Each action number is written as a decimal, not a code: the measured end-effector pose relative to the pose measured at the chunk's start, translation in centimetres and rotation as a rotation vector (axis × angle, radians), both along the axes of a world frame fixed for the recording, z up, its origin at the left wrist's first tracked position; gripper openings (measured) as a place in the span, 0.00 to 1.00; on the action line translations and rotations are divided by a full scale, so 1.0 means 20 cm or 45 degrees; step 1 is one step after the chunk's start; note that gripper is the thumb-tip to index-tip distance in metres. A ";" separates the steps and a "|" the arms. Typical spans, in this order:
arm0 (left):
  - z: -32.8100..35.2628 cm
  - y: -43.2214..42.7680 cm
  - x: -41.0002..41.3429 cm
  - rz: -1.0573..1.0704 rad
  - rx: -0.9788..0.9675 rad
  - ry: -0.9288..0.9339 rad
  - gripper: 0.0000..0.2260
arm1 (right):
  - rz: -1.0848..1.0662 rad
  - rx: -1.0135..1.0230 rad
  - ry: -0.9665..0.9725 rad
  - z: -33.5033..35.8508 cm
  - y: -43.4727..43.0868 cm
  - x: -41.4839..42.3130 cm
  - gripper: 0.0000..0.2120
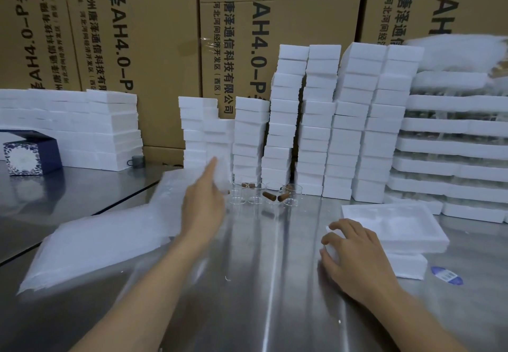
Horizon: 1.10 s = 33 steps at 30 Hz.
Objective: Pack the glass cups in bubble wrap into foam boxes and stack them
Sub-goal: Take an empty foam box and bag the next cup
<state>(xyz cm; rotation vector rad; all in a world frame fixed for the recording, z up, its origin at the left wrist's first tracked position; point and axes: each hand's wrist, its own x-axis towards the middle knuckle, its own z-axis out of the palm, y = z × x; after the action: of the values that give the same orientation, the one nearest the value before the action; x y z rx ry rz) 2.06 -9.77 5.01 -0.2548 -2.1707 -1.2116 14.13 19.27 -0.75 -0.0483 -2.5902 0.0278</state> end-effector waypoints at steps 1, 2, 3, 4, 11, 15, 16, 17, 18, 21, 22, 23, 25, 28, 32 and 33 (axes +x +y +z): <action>-0.02 0.07 0.04 -0.069 -0.029 -0.013 0.31 | -0.014 -0.007 0.019 0.00 0.01 0.00 0.13; -0.05 0.13 0.07 -0.136 -0.093 -0.027 0.30 | -0.040 -0.021 0.039 0.00 0.01 0.00 0.12; -0.08 0.19 0.10 -0.208 -0.197 -0.062 0.28 | -0.085 -0.030 0.053 0.00 0.02 -0.01 0.12; -0.12 0.23 0.12 -0.283 -0.322 -0.128 0.25 | -0.151 -0.032 0.051 -0.01 0.03 -0.01 0.12; -0.23 0.29 0.14 -0.445 -0.925 -0.538 0.25 | -0.336 -0.050 0.056 -0.05 0.11 -0.01 0.12; -0.16 0.19 0.06 -0.450 -0.774 -0.354 0.23 | -0.218 -0.025 0.178 -0.02 0.06 -0.01 0.10; -0.17 0.17 0.04 -0.474 -0.862 -0.407 0.24 | -0.177 -0.003 0.219 -0.02 0.03 -0.01 0.09; -0.19 0.15 0.02 -0.493 -0.986 -0.490 0.26 | -0.135 0.017 0.248 -0.02 0.01 -0.01 0.09; -0.22 0.14 0.01 -0.504 -1.114 -0.564 0.28 | -0.087 0.025 0.255 -0.02 -0.01 -0.01 0.09; -0.29 0.16 -0.01 -0.488 -1.235 -0.629 0.30 | 0.043 0.028 0.154 -0.03 -0.08 -0.03 0.11; -0.31 0.19 -0.01 -0.469 -1.213 -0.632 0.30 | 0.063 0.038 0.089 -0.04 -0.09 -0.03 0.12; -0.32 0.21 0.00 -0.441 -1.197 -0.636 0.31 | 0.073 0.063 0.021 -0.03 -0.11 -0.05 0.13; -0.33 0.26 0.01 -0.383 -1.183 -0.652 0.31 | 0.068 0.096 -0.116 -0.01 -0.14 -0.10 0.15; -0.33 0.32 0.02 -0.353 -1.093 -0.639 0.32 | 0.014 -0.030 -0.240 0.04 -0.17 -0.25 0.12; -0.27 0.32 0.03 -0.269 -0.926 -0.387 0.30 | 0.005 -0.628 -0.177 0.09 -0.21 -0.49 0.06; -0.26 0.31 0.04 -0.274 -0.915 -0.343 0.27 | 0.023 -0.808 -0.141 0.11 -0.22 -0.56 0.05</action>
<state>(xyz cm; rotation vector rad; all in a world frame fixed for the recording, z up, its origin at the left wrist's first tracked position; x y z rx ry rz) 2.86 -3.51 -0.15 -0.6669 -2.8119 -0.5358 3.01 14.85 1.45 -0.2626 -2.5838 0.8695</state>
